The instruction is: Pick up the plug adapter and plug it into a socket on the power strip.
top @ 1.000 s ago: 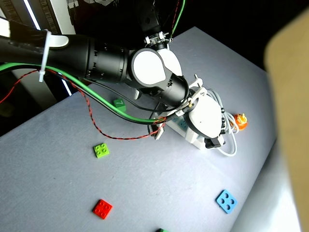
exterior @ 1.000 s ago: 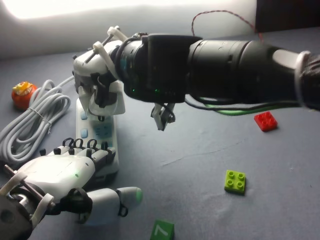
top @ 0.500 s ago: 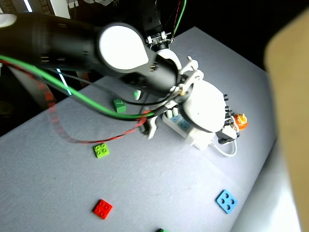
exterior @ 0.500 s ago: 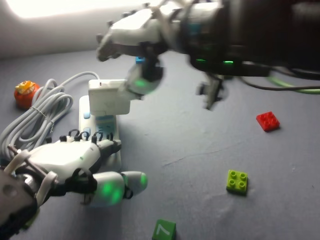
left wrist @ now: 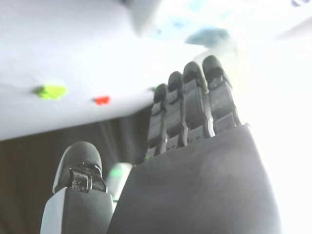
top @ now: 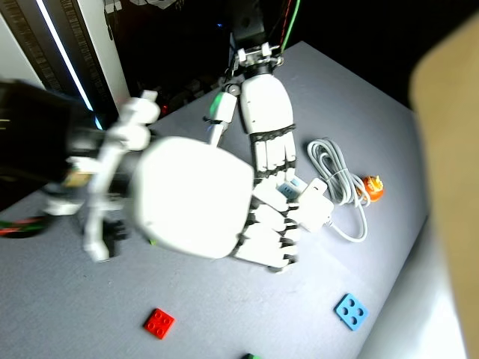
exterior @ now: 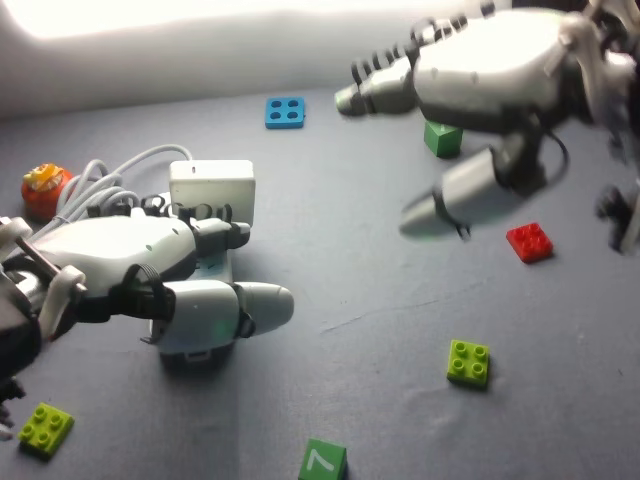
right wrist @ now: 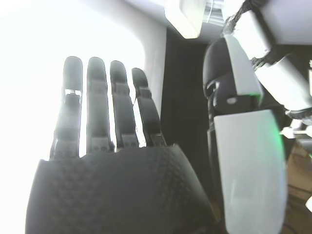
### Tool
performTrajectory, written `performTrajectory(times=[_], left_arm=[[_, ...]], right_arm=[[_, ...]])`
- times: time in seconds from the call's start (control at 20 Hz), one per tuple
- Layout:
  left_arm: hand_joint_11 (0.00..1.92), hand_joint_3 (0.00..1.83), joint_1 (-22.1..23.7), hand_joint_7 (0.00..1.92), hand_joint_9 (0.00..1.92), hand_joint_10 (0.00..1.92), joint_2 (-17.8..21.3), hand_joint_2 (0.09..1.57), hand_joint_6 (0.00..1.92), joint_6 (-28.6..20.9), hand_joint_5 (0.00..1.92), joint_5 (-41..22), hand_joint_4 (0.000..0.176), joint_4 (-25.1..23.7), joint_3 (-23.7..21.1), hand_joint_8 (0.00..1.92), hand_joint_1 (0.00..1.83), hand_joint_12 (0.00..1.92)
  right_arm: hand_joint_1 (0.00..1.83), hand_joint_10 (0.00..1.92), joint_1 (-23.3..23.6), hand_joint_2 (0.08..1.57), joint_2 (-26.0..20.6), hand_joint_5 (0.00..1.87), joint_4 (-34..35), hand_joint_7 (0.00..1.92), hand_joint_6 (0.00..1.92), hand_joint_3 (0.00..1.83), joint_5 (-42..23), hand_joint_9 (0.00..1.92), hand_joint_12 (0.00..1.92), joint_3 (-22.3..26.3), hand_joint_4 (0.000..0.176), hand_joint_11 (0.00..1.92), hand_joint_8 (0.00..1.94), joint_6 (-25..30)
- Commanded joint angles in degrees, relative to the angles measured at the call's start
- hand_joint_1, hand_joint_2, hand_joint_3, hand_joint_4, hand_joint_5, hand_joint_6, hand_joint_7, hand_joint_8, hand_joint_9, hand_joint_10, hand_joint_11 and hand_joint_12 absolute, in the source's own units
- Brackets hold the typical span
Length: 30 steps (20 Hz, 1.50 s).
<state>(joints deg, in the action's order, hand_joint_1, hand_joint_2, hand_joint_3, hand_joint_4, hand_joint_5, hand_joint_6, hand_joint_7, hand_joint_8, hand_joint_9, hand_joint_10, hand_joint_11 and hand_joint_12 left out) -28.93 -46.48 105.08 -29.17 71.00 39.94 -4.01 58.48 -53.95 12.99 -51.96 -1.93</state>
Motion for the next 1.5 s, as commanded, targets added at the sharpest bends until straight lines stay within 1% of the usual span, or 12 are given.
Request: performTrajectory(times=[0.0,0.35,0.4,0.5,0.65,0.9,0.95,1.0,1.1,1.25,1.3,1.45], left_arm=[[0.00,0.00,0.83,0.19,0.18,0.00,0.72,1.20,0.00,0.16,0.15,-0.80,0.000,-2.00,0.23,0.00,0.00,0.35],[0.16,0.00,6.03,0.60,0.57,0.11,4.39,1.23,0.05,2.00,0.49,8.82,0.000,-1.99,2.36,0.10,0.00,0.75],[0.13,0.00,6.67,0.37,0.44,0.61,5.07,1.23,0.55,2.41,0.37,10.04,0.000,-1.99,2.47,0.86,0.05,0.95],[0.00,0.00,7.91,0.02,0.06,1.82,6.36,1.21,1.83,3.27,0.01,11.61,0.000,-1.99,2.55,1.83,0.19,1.85],[0.09,0.00,9.75,0.00,0.05,1.92,7.74,1.21,1.92,4.15,0.02,11.86,0.000,-2.00,2.19,1.92,0.19,1.92],[0.53,0.00,14.31,0.96,0.78,1.92,7.97,1.28,1.77,10.39,0.93,10.40,0.000,-1.99,1.42,1.87,0.02,1.92],[1.15,0.00,14.79,1.32,1.24,1.92,7.97,1.30,1.85,10.51,1.24,10.16,0.000,-1.99,0.65,1.91,0.07,1.92],[1.15,0.00,14.97,1.32,1.24,1.92,7.97,1.30,1.85,10.52,1.24,9.46,0.000,-1.99,0.03,1.91,0.07,1.92],[1.55,0.00,15.25,1.51,1.56,1.92,7.95,1.30,1.92,10.73,1.31,6.69,0.173,-1.99,-2.33,1.92,0.36,1.92],[1.55,0.00,15.21,1.51,1.56,1.92,7.65,1.30,1.92,10.76,1.30,2.86,0.175,-1.99,-5.56,1.92,0.38,1.92],[1.63,0.01,15.20,1.55,1.60,1.92,7.50,1.35,1.92,10.76,1.38,2.66,0.176,-1.99,-6.01,1.92,0.55,1.92],[1.63,0.00,15.41,1.51,1.58,1.92,6.82,1.38,1.92,10.71,1.37,2.66,0.176,-1.98,-6.21,1.92,1.01,1.92]], right_arm=[[0.67,0.00,0.23,1.05,-1.02,0.20,-0.83,0.24,0.00,0.00,-4.62,0.25,0.85,0.69,0.000,0.00,0.00,-0.60],[0.69,0.07,-2.60,0.98,-3.51,0.36,-0.82,0.43,0.03,0.00,-6.81,0.44,1.08,2.38,0.000,0.00,0.04,-0.96],[0.67,0.11,-2.77,0.97,-3.50,0.38,-0.82,0.49,0.03,0.00,-7.21,0.50,1.20,2.48,0.000,0.00,0.06,-0.95],[0.54,0.97,-3.30,1.01,-3.50,0.31,-0.82,0.28,0.49,0.00,-8.22,0.25,1.39,2.74,0.000,0.00,0.81,-2.06],[0.50,1.87,-3.87,0.97,-3.46,0.00,-0.83,0.00,1.60,0.00,-7.88,0.02,1.88,3.14,0.000,0.00,1.79,-2.65],[0.53,1.92,-3.03,0.95,-3.93,0.18,-0.83,0.19,1.92,0.00,-6.42,0.31,1.92,4.80,0.000,0.44,1.94,-3.68],[0.44,1.92,-2.72,1.05,-4.00,0.54,-0.83,0.63,1.92,0.01,-6.05,0.66,1.92,5.25,0.000,0.73,1.94,-4.05],[0.44,1.92,-2.49,1.05,-4.06,0.54,-0.83,0.63,1.92,0.01,-6.03,0.66,1.92,5.50,0.000,0.73,1.94,-4.29],[0.45,1.92,-1.79,1.24,-4.09,1.21,-0.83,1.32,1.92,0.01,-6.03,1.34,1.92,5.81,0.005,1.39,1.94,-4.53],[0.46,1.92,-1.04,1.26,-4.10,1.24,-0.83,1.35,1.92,0.01,-5.96,1.37,1.92,5.80,0.014,1.42,1.94,-4.82],[0.52,1.92,-0.97,1.33,-4.11,1.29,-0.83,1.41,1.92,0.00,-5.96,1.43,1.92,5.80,0.098,1.49,1.94,-4.90],[0.82,1.92,-0.80,1.37,-4.24,1.35,-0.83,1.50,1.92,0.00,-5.66,1.51,1.92,5.81,0.154,1.59,1.94,-5.26]])
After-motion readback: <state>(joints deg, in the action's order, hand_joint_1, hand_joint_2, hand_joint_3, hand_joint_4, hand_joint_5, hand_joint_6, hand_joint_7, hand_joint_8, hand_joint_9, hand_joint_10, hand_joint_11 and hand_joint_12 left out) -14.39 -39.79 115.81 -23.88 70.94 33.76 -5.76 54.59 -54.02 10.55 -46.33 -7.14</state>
